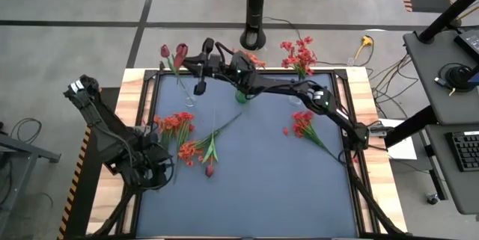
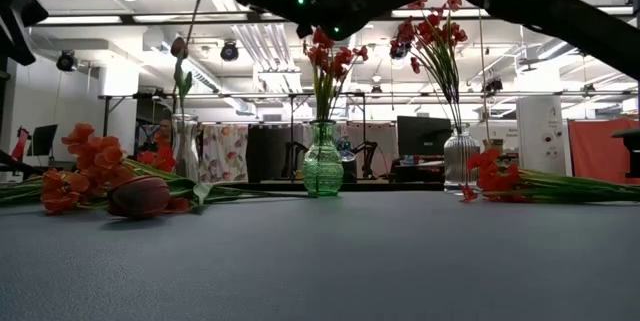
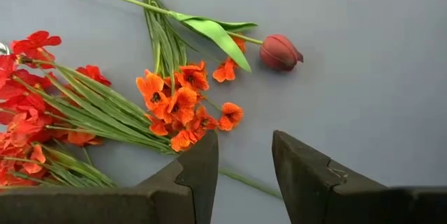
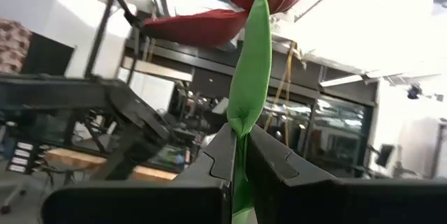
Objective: Sort flowers into vase by color
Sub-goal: Put the right red tulip into the left transparent vase
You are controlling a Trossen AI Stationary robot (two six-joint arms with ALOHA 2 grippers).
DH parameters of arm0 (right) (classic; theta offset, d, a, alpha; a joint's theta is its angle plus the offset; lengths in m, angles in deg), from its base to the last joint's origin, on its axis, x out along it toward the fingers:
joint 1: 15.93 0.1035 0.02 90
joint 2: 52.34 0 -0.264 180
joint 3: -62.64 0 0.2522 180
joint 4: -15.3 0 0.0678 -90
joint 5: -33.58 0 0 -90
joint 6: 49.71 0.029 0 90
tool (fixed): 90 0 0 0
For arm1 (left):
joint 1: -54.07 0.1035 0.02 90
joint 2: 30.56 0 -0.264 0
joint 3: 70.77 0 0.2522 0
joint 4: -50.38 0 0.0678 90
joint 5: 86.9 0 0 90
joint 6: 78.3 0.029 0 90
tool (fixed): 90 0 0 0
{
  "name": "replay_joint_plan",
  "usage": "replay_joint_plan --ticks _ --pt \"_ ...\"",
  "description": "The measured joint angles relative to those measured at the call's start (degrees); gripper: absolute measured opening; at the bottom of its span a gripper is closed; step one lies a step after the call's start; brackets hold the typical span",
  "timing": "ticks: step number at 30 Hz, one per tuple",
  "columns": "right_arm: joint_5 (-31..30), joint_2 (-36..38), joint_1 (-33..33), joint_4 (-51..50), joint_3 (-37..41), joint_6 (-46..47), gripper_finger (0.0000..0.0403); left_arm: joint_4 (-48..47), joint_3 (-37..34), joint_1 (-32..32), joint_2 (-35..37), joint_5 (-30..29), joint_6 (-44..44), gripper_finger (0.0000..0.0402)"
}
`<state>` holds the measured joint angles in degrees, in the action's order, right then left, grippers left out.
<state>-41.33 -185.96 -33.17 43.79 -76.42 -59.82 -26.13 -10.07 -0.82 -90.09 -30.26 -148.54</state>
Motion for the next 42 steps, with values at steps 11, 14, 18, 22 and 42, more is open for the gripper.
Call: replay_joint_plan --ticks 11,14,18,22,42 --pt "-0.09 -0.11 -2.12 -3.49 0.11 0.42 0.0018 -0.92 0.00 -0.59 0.00 -0.65 0.00 0.0119" --pt "-0.09 -0.11 -2.10 -4.02 0.11 0.04 0.0018 -1.31 0.00 -0.59 0.00 -1.59 0.00 0.0119" --pt "-0.09 -0.11 -2.10 -4.76 0.25 -0.25 0.0018 -1.29 0.00 -0.57 0.02 -2.14 0.00 0.0119" --pt "-0.09 -0.11 -2.16 -5.12 0.57 -0.60 0.0018 -1.27 0.00 -0.57 0.02 -2.19 0.00 0.0119" --pt "-0.15 -0.11 -2.16 -7.53 1.11 1.76 0.0072 -1.25 0.00 -0.57 0.04 -3.56 0.00 0.0119"
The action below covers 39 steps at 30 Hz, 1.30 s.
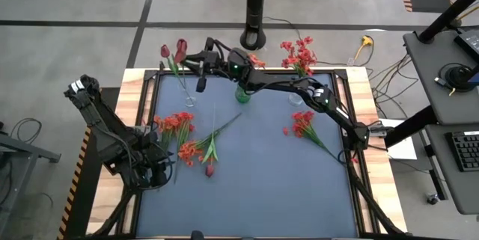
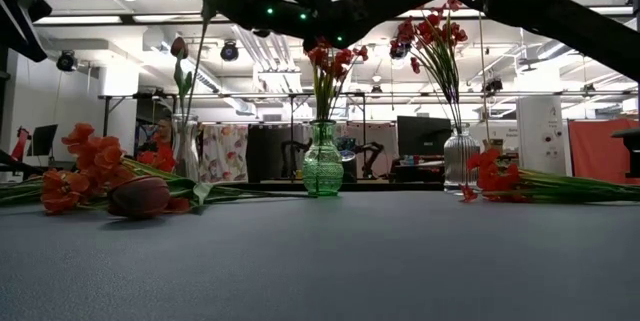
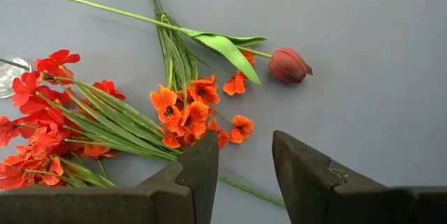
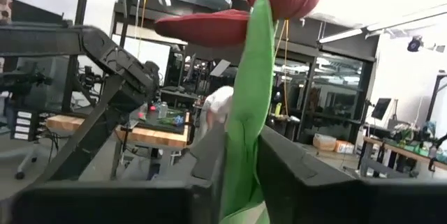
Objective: Sort flowers into vase by color
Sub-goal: Put the right red tulip into the left transparent vase
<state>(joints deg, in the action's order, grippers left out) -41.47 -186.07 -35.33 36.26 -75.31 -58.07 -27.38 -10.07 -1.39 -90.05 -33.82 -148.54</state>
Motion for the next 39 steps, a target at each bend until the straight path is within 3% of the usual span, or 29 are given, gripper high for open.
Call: replay_joint_plan --ticks 18,30,39 --pt "-2.11 0.07 -0.02 -10.25 -0.32 0.95 0.0178 0.06 0.00 0.00 0.00 -0.11 0.00 0.0119" --pt "-3.16 0.19 -0.02 -36.99 -10.78 1.02 0.0238 0.06 -0.22 0.00 0.00 -1.53 0.00 0.0119" --pt "-4.55 1.20 -0.02 -44.09 -10.80 1.82 0.0256 0.06 -0.22 0.00 -0.02 -1.57 0.00 0.0119"
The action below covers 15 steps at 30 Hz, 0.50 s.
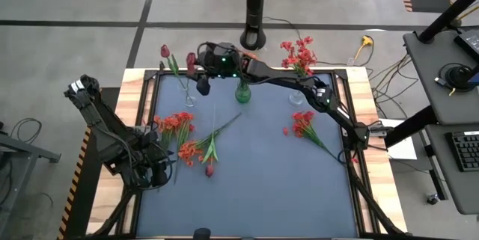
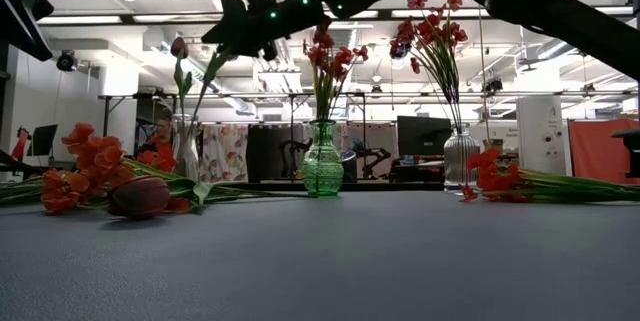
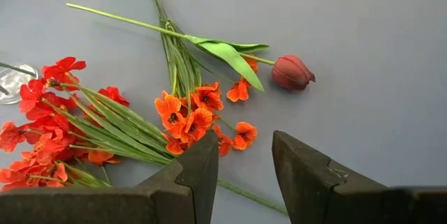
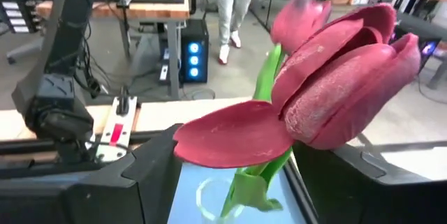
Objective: Sort flowers into vase by color
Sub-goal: Put the right red tulip into the left transparent vase
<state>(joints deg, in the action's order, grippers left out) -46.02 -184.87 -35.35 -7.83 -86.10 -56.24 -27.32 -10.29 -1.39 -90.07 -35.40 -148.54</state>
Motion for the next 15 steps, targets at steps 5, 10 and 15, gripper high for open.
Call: replay_joint_plan --ticks 5,10,15 --pt "-0.15 0.00 0.00 -3.60 0.00 0.03 0.0256 0.00 0.00 0.02 0.00 -0.04 0.00 0.0119" --pt "-0.15 0.00 0.00 -5.71 0.00 0.15 0.0255 0.00 0.00 0.01 0.00 -0.07 -0.41 0.0119" --pt "-0.16 0.00 0.02 -8.07 0.00 0.82 0.0256 0.00 0.00 0.02 -0.07 -0.09 -1.09 0.0119"
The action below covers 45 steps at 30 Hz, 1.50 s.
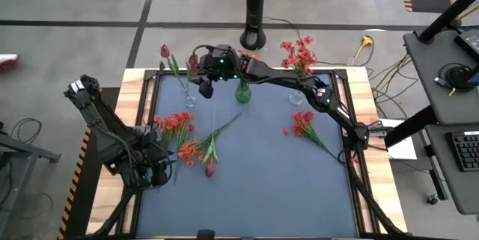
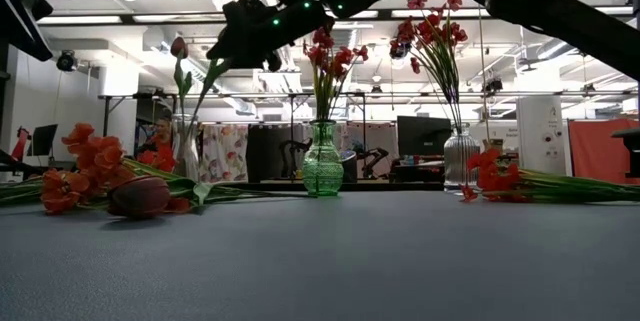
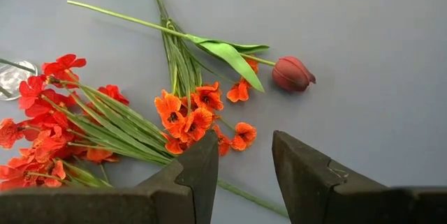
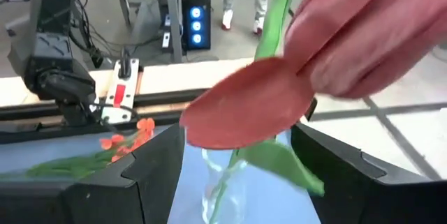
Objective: Sort flowers into vase by color
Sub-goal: Put the right red tulip into the left transparent vase, then put the left red flowers into the right transparent vase
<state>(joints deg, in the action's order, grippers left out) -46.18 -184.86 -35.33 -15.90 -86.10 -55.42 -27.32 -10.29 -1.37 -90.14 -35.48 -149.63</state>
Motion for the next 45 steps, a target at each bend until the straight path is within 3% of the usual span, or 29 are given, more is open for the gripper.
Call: replay_joint_plan --ticks 10,29,37,45 --pt "-2.85 3.05 0.02 -9.95 -0.02 1.24 0.0255 0.00 -0.02 -0.02 -0.02 -0.92 -0.17 0.0119" --pt "-2.84 9.59 1.14 -33.49 -0.02 3.47 0.0249 0.00 -0.04 0.04 -0.04 -4.48 -3.58 0.0119" --pt "-2.78 11.04 4.98 -50.18 -0.02 5.72 0.0249 0.00 -0.85 0.95 -0.07 -4.62 -9.02 0.0119" --pt "-2.75 12.04 11.10 -54.05 -0.02 5.20 0.0249 0.08 -2.80 4.50 -0.13 -4.03 -12.14 0.0119"
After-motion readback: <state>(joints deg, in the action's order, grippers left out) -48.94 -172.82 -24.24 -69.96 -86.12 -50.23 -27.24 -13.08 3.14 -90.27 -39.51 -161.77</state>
